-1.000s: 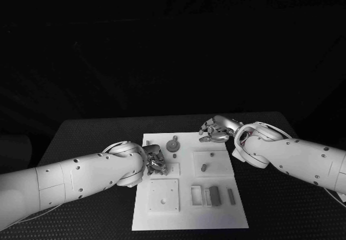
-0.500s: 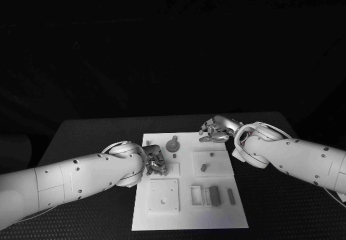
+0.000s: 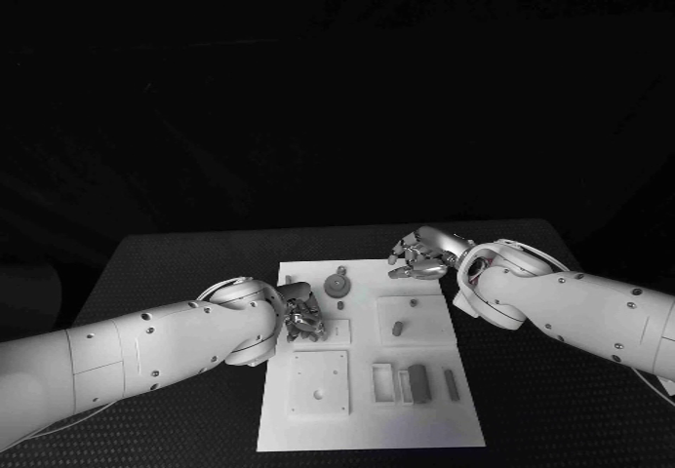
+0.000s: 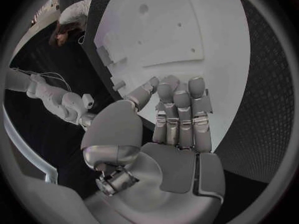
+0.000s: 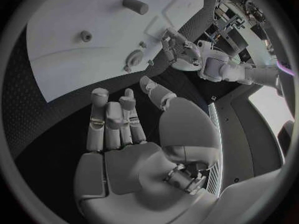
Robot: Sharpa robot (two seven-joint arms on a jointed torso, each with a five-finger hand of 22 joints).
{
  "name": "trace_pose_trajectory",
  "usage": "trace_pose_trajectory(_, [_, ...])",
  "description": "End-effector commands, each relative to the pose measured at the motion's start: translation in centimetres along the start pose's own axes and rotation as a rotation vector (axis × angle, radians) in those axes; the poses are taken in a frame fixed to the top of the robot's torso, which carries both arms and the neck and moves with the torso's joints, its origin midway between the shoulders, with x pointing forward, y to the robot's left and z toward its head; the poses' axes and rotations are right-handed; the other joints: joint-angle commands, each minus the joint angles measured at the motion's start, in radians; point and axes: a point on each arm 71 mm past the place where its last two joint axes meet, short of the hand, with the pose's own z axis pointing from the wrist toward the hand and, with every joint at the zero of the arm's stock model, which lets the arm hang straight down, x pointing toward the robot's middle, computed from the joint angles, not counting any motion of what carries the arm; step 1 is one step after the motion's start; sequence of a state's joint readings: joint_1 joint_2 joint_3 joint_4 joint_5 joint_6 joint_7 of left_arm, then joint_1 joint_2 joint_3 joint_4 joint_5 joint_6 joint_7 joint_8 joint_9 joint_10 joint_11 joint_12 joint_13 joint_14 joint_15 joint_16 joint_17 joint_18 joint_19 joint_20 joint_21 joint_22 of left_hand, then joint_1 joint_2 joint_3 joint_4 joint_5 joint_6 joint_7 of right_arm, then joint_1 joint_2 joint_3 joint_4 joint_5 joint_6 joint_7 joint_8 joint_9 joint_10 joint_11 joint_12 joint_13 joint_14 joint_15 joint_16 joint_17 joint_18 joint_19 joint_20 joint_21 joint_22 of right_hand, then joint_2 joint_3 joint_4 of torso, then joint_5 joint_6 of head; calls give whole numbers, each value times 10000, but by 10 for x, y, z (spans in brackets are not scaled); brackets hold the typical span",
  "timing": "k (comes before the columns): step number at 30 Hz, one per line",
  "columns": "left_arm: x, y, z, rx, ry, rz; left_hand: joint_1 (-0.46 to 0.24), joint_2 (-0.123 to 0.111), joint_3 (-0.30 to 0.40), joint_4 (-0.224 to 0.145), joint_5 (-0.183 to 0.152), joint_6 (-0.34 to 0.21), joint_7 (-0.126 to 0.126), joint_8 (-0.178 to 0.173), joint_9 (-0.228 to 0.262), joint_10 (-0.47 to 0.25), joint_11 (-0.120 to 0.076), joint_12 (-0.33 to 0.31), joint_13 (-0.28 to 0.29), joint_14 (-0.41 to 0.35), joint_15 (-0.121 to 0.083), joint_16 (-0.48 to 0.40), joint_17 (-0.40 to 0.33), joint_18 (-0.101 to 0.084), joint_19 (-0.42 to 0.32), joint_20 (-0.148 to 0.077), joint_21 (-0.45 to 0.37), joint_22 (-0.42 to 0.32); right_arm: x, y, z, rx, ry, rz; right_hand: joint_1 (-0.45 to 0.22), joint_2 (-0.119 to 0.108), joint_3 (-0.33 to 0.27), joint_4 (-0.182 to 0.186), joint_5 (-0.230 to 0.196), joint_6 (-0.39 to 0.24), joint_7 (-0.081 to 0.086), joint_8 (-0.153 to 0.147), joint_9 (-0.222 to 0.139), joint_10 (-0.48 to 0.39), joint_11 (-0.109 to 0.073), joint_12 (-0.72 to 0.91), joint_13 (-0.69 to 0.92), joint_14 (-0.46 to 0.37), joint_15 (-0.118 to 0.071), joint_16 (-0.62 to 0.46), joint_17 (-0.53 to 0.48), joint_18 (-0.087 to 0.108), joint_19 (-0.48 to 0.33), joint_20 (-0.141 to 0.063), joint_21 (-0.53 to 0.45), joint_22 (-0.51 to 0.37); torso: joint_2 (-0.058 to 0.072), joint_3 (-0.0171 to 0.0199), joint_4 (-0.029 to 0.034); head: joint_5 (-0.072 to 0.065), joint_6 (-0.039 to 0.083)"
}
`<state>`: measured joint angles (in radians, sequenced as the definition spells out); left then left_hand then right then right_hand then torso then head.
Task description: Assemble the parts on the task board
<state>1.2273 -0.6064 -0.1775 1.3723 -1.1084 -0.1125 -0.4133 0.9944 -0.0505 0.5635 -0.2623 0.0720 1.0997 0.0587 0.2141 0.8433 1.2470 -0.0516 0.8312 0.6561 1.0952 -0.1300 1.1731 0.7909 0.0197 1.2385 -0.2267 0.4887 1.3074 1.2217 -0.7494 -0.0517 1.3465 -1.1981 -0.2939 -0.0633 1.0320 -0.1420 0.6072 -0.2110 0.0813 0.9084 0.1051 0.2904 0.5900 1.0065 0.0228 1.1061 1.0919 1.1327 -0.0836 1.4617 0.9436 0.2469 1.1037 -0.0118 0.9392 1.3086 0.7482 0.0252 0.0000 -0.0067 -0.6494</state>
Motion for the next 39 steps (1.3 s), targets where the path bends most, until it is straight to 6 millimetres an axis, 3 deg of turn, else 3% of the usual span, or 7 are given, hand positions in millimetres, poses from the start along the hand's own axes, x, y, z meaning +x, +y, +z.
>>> trace_pose_trajectory(1, [2, -1, 0, 164, 20, -264, 11, -165, -2, 70, -118, -49, 29, -67, -23, -33, 29, -16, -9, -58, 6, -9, -21, 125, -23, 23, -44, 194, 1, 0, 0, -98, 103, 1, -127, -5, 22, 67, -23, 168, 274, -69, -5, -85, -10, 21, -9, -62, -3, -63, -17, 149, -64, 25, -49, 160, -4, 0, -1, -3, 3])
trace_pose_trajectory(18, [2, 0, 0, 134, 58, -419, 15, -323, -30, 152, -130, -305, 133, -243, -144, -104, 122, 18, -17, -126, 6, 29, -76, 121, -45, 23, -93, 202, 1, -1, 0, -63, 125, 22, -125, -14, 25, 75, -22, 161, 275, -75, -6, -89, -9, 22, -15, -66, -3, -65, -19, 149, -68, 23, -52, 160, -5, 0, -3, -4, 3])
trace_pose_trajectory(31, [1, 0, -1, 203, -39, -599, -157, -623, -166, 398, -150, -630, 243, -422, -256, -109, 219, 155, 16, -137, 24, 163, -105, 134, 5, 23, -90, 217, 1, -2, 0, -34, 104, 17, -122, -21, 26, 77, -22, 156, 277, -79, -7, -92, -8, 23, -19, -67, -2, -66, -20, 149, -70, 21, -54, 161, -2, 1, -4, -10, 10])
trace_pose_trajectory(39, [0, 1, -1, 170, -111, -630, -181, -680, -180, 452, -150, -653, 246, -432, -265, -108, 221, 179, 20, -137, 23, 185, -112, 142, 13, 21, -87, 219, 0, -2, 0, -32, 100, 18, -120, -23, 27, 78, -22, 153, 277, -81, -7, -93, -7, 24, -21, -68, -2, -67, -20, 149, -70, 20, -55, 161, -5, 2, 0, -6, 21])
